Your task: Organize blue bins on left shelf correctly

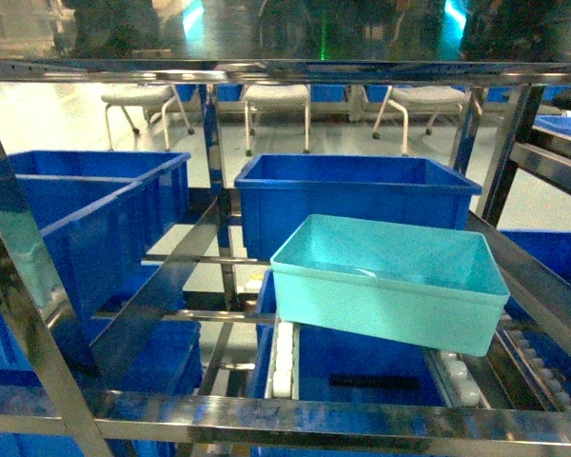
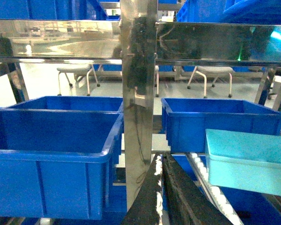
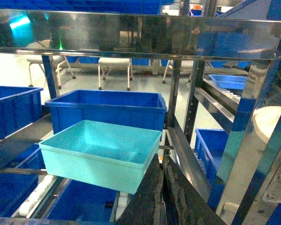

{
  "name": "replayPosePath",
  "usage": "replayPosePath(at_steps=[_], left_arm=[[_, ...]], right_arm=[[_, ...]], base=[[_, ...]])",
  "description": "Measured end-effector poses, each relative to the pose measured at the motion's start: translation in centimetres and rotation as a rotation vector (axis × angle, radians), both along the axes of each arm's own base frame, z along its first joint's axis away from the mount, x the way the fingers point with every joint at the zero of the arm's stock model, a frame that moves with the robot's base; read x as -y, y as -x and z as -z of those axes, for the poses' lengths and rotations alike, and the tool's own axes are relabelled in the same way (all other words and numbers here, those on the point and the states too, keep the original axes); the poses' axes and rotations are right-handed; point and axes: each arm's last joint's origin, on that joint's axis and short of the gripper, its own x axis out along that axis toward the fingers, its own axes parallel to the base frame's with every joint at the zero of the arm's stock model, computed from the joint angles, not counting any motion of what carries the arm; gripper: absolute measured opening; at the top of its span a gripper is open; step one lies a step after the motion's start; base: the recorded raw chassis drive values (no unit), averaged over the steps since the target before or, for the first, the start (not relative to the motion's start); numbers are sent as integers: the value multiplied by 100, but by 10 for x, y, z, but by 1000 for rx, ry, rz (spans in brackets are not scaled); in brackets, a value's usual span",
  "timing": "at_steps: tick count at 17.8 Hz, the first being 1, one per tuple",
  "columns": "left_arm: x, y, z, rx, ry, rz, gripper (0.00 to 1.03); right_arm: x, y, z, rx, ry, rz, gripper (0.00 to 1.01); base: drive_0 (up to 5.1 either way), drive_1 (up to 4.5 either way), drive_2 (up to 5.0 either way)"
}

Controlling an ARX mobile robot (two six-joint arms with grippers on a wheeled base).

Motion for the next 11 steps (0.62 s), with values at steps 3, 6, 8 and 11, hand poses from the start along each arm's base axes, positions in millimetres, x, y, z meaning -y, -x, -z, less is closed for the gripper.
replayPosePath(at_steps=[3,6,8,11], left_arm=[[0,3,0,2,0,0,2],[0,7,0,1,0,0,2],[0,16,6,-38,0,-1,2],[0,17,4,-10,-1,0,2]], right_arm=[[0,3,0,0,0,0,2],[0,7,2,-10,0,0,2],[0,17,1,12,0,-1,2],[0,16,4,-10,0,0,2]], base=[[0,0,0],[0,0,0],[0,0,0],[0,0,0]])
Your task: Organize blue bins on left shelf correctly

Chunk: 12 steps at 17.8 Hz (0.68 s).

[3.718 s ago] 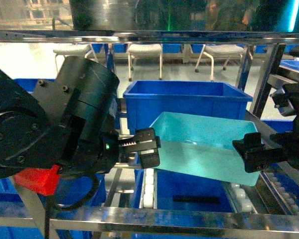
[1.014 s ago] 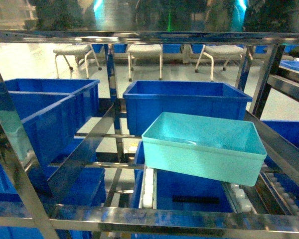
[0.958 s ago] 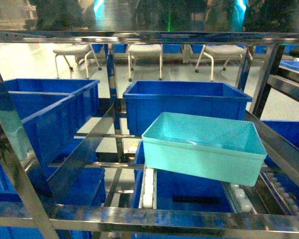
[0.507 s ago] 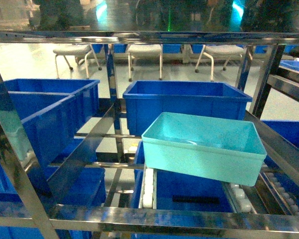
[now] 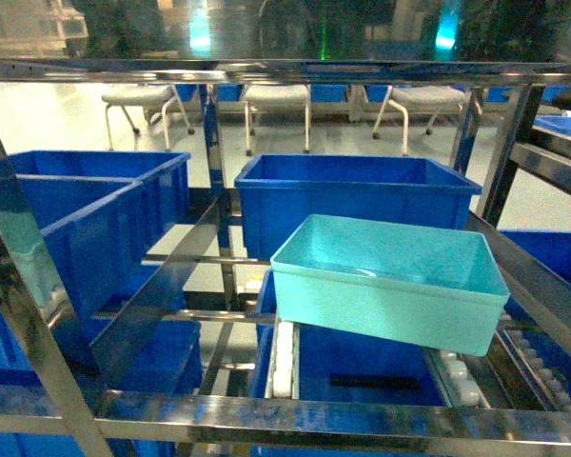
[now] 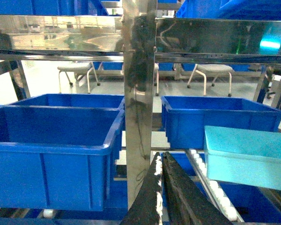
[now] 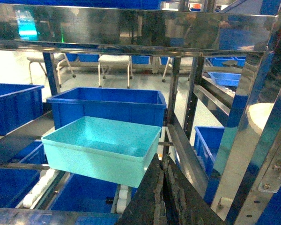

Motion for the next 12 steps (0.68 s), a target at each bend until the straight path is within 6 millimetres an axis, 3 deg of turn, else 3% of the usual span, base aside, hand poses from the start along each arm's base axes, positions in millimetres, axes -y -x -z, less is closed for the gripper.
replayPosePath(at_steps=[2,4,9,12], left_arm=[[0,0,0,-2,0,0,2],[0,0,0,-3,0,0,13],[0,0,0,-3,0,1,31],[0,0,0,-3,0,1,54]], right_arm=[[0,0,0,1,0,0,2],[0,0,0,1,0,0,16],[0,0,0,1,0,0,33],[0,0,0,1,0,0,56]], base=[[0,0,0],[0,0,0],[0,0,0],[0,0,0]])
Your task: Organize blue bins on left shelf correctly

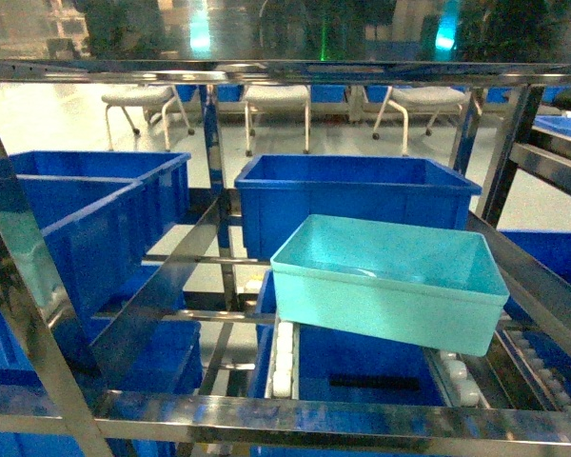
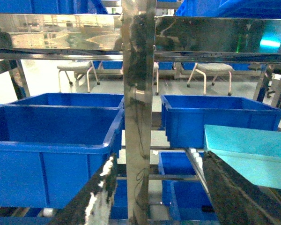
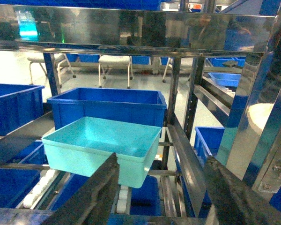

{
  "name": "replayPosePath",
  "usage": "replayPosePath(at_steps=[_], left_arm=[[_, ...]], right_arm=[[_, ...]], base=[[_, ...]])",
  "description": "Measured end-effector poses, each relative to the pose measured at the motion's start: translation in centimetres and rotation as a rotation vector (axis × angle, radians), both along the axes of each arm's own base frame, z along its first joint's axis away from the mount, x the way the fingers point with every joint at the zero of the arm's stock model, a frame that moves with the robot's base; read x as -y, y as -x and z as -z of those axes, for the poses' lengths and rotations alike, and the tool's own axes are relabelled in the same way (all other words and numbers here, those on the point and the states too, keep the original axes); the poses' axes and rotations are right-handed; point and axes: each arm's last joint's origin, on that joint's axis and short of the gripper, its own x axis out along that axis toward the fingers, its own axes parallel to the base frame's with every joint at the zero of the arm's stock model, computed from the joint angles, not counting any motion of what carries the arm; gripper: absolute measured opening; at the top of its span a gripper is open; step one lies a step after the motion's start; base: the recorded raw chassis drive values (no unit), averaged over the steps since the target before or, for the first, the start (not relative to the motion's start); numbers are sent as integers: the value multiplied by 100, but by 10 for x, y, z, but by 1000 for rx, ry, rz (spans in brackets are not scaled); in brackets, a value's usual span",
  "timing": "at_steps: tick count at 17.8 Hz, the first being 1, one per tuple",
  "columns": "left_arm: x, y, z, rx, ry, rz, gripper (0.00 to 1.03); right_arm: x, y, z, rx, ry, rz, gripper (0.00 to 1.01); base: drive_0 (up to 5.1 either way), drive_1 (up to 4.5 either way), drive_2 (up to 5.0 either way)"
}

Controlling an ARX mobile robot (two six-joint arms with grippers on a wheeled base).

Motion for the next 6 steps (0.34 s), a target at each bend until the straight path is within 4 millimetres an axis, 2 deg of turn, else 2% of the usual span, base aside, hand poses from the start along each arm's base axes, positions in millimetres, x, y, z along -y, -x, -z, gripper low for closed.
replayPosePath(at_steps=[5,6], left_arm=[[0,0,0,0,0,-1,90],[0,0,0,0,-1,0,97]], right_arm=[[0,0,0,0,0,0,93],[0,0,0,0,0,0,97]], base=[[0,0,0],[0,0,0]])
